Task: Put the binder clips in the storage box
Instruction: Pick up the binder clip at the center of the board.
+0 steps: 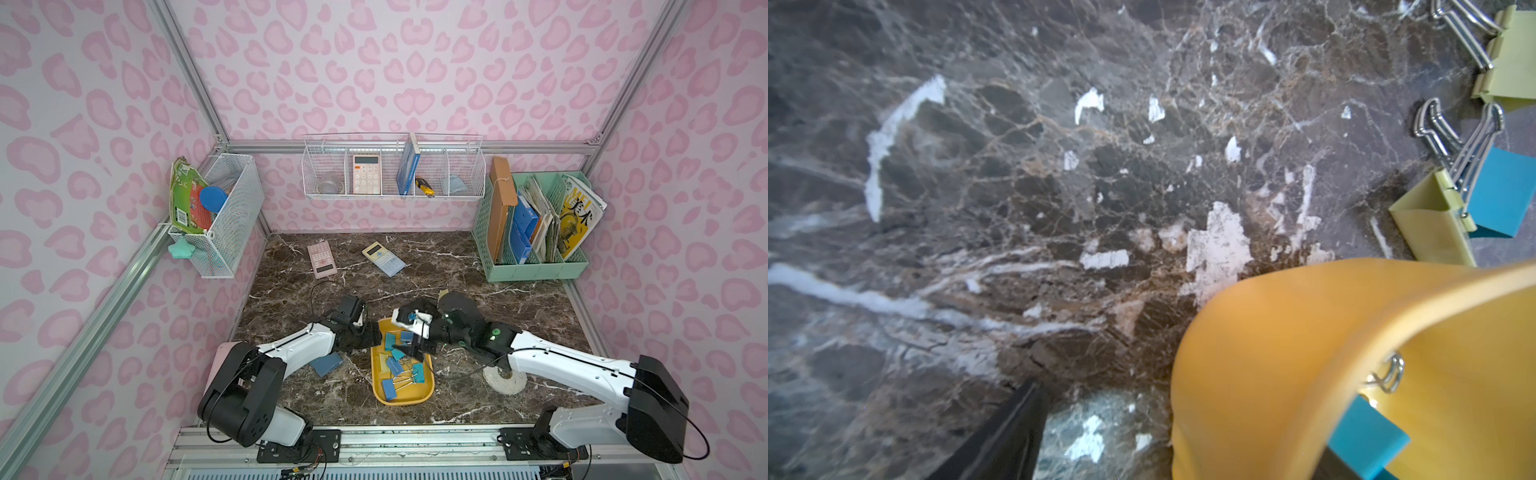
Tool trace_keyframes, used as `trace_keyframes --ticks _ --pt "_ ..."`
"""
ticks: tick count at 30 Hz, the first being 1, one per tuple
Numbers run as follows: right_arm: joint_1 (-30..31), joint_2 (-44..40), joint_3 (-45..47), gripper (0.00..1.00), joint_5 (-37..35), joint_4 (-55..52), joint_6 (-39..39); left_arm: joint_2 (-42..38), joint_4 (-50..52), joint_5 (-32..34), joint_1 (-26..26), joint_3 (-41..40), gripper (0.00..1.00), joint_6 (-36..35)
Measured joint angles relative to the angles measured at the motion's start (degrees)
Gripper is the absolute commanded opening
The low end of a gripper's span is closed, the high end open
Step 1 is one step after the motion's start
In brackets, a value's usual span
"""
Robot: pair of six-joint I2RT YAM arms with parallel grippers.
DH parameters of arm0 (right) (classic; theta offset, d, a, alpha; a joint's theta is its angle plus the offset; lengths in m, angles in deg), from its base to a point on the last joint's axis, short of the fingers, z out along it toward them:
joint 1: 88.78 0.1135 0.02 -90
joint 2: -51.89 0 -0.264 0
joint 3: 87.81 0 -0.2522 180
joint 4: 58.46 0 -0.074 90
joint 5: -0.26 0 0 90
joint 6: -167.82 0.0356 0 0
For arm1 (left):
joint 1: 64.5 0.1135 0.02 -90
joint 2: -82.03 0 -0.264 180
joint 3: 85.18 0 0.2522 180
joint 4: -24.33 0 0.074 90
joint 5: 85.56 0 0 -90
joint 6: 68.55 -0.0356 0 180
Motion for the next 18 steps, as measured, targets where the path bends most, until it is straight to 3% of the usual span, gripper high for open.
trace_keyframes --ticks 5,13,18 --pt "-15.5 -1.4 -0.1 1.0 -3.8 -1.5 8.0 0.8 0.4 -0.2 0.0 0.6 0.79 0.0" --pt "-18.9 2.5 4.3 1.0 -2.7 -6.3 4.0 2.7 -1.3 -0.6 0.1 1.9 0.79 -0.2" --pt "-21.8 4.5 4.7 0.92 -1.1 -7.4 3.8 2.8 -1.2 -0.7 0.1 2.0 0.79 -0.4"
